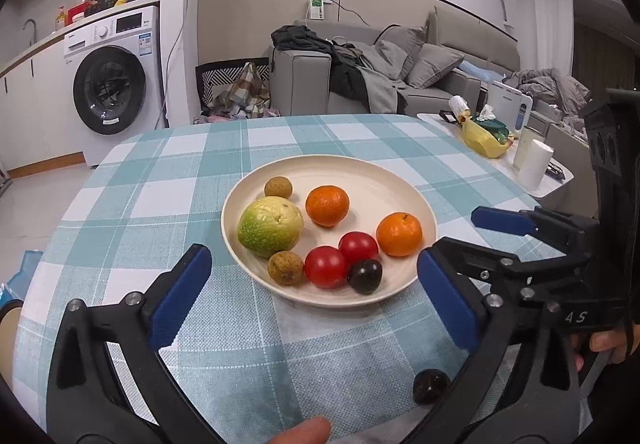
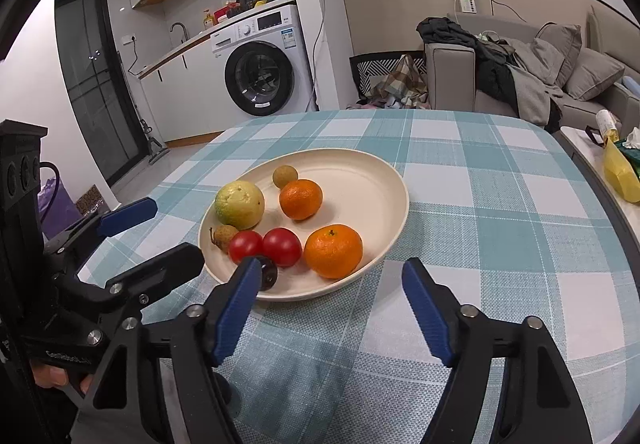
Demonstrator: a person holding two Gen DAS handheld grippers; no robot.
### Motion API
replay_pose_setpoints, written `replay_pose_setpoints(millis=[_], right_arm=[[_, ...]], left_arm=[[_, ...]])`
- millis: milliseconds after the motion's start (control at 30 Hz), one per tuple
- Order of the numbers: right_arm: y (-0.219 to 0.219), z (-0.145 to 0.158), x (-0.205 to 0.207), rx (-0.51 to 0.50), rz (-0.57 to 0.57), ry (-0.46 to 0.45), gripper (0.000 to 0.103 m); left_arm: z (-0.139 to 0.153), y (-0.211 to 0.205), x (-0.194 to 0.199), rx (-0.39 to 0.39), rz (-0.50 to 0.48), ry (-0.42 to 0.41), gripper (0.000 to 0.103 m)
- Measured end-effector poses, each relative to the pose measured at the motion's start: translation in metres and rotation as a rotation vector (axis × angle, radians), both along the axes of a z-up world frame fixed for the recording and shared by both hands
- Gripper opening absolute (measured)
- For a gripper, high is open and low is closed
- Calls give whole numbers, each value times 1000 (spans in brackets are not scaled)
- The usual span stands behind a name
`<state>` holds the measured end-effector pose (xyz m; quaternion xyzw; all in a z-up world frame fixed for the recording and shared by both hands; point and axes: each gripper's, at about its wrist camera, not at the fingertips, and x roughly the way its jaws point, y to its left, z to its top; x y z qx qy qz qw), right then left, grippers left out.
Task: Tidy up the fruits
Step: 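Open both grippers to release the tomato and plum in the plate, then move the right gripper to the second dark plum on the cloth and close on it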
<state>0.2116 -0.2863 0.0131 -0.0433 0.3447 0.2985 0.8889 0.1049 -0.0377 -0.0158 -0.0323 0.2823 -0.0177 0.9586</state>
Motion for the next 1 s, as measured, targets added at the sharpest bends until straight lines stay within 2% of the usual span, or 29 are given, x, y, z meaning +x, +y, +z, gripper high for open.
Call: replay_pose_setpoints(millis=[67,367,633,833,1000], right_arm=[[-1,0,0,-12,-8,-2,87],[-4,3,-8,-27,-12,-40,101],[-2,4,-16,-34,5,-25,102],[5,3,-32,-45,80,21,102],[19,-1,-49,-120,136,32,102]], left_arm=[[0,2,-3,2,5,0,103],[2,13,-15,7,35,-6,103],[1,15,-28,14,39,-5,103],[0,17,-49,24,31,3,103],[1,18,-63,40,32,1,103]])
